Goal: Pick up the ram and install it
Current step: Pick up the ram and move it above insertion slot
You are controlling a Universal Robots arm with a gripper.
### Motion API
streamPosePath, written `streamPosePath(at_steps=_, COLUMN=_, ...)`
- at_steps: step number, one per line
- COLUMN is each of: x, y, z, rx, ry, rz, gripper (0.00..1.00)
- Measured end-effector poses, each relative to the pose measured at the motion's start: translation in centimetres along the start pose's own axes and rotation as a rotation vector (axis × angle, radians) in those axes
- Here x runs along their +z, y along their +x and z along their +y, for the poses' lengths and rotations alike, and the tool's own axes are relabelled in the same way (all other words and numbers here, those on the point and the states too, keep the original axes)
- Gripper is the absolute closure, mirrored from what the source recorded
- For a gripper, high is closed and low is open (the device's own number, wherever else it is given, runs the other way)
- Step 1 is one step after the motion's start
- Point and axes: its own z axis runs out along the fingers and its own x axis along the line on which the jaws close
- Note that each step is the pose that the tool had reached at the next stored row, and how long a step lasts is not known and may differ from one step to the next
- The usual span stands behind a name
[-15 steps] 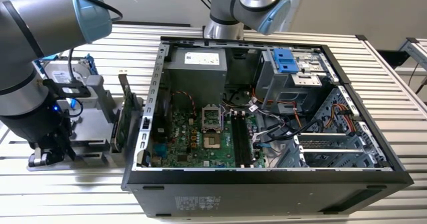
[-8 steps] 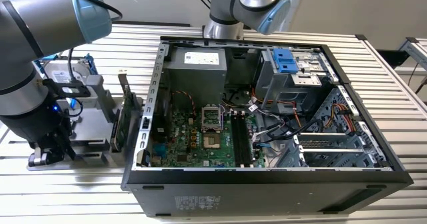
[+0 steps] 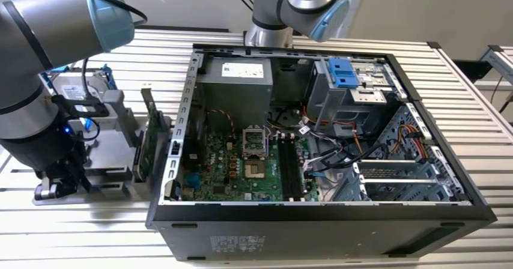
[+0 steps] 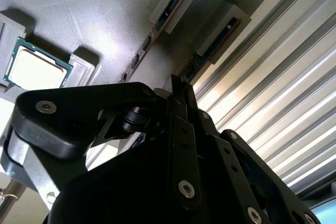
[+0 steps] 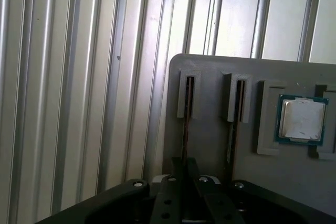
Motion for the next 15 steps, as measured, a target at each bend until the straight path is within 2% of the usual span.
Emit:
streamPosePath(at_steps=8, x=-0.01, y=0.00, z=0.00, rx=0.000, ry=0.0008, rz=-0.0049, gripper=1.00)
streamPosePath(at_steps=15, x=-0.48, y=0.02, z=0.00, rx=0.000, ry=0.0007, rz=-0.0048, gripper=1.00)
